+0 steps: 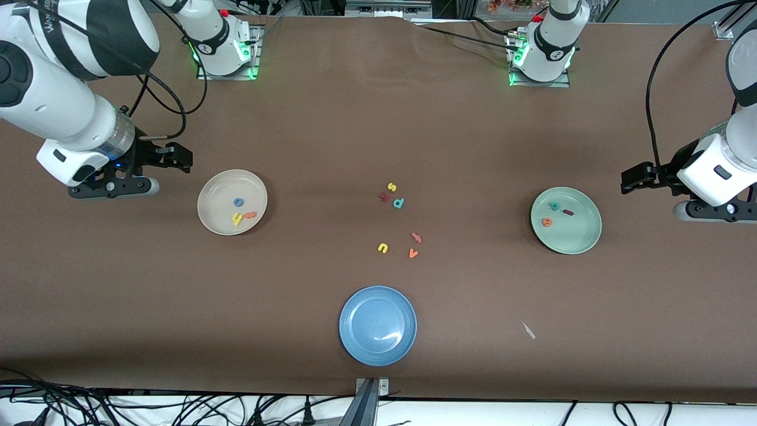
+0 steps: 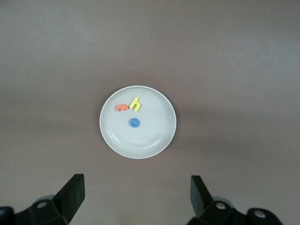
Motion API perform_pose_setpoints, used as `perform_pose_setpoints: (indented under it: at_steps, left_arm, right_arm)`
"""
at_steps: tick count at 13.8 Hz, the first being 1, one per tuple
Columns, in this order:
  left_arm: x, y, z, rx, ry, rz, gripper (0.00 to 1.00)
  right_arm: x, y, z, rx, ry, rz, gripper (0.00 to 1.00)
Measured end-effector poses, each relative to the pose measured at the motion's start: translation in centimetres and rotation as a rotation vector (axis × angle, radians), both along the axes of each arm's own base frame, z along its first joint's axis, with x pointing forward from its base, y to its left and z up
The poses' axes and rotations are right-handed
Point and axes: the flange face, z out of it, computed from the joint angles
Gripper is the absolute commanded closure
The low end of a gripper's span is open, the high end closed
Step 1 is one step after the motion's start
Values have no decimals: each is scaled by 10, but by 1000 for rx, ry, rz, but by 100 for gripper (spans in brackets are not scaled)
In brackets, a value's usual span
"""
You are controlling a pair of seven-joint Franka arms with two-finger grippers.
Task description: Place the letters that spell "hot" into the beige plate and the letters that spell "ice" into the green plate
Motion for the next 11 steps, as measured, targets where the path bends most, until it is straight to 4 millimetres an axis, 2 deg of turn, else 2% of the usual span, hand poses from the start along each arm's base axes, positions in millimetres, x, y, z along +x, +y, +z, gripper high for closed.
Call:
perform_pose_setpoints:
  at_steps: [6, 11]
  left_arm:
    - [0, 0, 0, 0, 1, 0, 0]
    - [0, 0, 0, 0, 2, 0, 0]
  right_arm:
    - [1, 1, 9, 2, 1, -1, 0]
    - [4, -6, 9, 0, 6, -12, 0]
